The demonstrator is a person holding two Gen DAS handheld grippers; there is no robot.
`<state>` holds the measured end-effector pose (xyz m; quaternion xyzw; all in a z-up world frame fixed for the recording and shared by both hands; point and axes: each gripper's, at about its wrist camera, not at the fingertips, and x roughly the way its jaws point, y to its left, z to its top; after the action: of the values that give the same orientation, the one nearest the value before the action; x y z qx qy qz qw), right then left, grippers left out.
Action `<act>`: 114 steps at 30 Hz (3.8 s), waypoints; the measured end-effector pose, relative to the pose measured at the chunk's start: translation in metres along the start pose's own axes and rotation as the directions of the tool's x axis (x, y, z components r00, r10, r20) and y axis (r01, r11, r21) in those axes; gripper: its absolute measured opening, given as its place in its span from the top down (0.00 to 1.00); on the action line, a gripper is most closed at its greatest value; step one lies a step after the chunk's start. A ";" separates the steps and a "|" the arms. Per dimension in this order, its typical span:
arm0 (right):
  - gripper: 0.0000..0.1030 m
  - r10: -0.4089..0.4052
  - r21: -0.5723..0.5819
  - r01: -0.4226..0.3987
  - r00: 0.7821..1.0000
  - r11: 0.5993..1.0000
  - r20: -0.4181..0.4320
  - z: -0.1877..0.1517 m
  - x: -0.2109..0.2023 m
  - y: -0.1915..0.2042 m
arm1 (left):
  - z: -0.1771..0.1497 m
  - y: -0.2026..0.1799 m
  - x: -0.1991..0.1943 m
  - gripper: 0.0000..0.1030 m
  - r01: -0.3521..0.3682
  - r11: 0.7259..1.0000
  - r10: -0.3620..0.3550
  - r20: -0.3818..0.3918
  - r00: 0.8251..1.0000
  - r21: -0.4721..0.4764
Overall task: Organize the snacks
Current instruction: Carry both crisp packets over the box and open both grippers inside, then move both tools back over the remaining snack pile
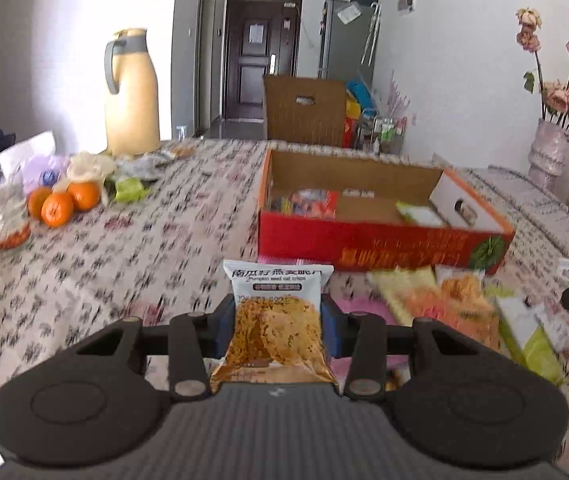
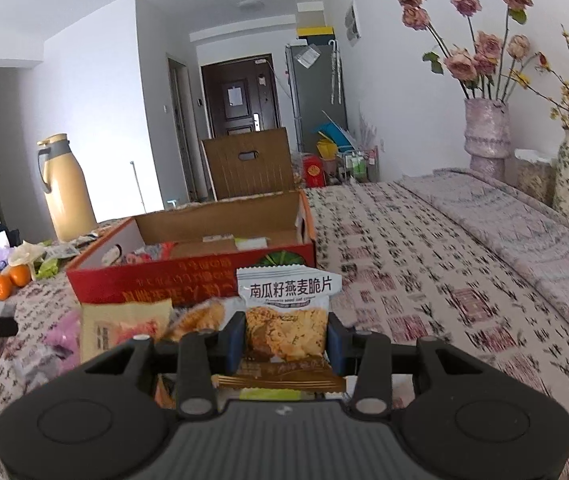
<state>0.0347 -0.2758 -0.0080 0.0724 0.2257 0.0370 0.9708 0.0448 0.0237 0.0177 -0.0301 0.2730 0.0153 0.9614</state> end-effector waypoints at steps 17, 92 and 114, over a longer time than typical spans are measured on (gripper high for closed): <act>0.61 0.050 -0.040 -0.047 0.996 0.998 0.071 0.069 0.075 0.027 | 0.084 -0.045 0.049 0.58 0.032 0.998 -0.038 0.123 0.992 0.047; 0.00 0.046 -0.070 -0.045 0.999 0.997 0.024 0.063 0.074 0.009 | 0.074 -0.039 0.049 0.00 -0.016 1.000 0.014 0.143 0.990 0.013; 0.00 0.016 -0.028 -0.018 0.996 0.999 -0.084 -0.014 0.027 -0.009 | -0.015 -0.010 0.026 0.00 -0.009 1.000 0.009 0.012 1.000 -0.002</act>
<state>0.0534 -0.2797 -0.0333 0.0586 0.2652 0.0516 0.9610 0.0595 0.0131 -0.0080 -0.0296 0.2674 0.0199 0.9629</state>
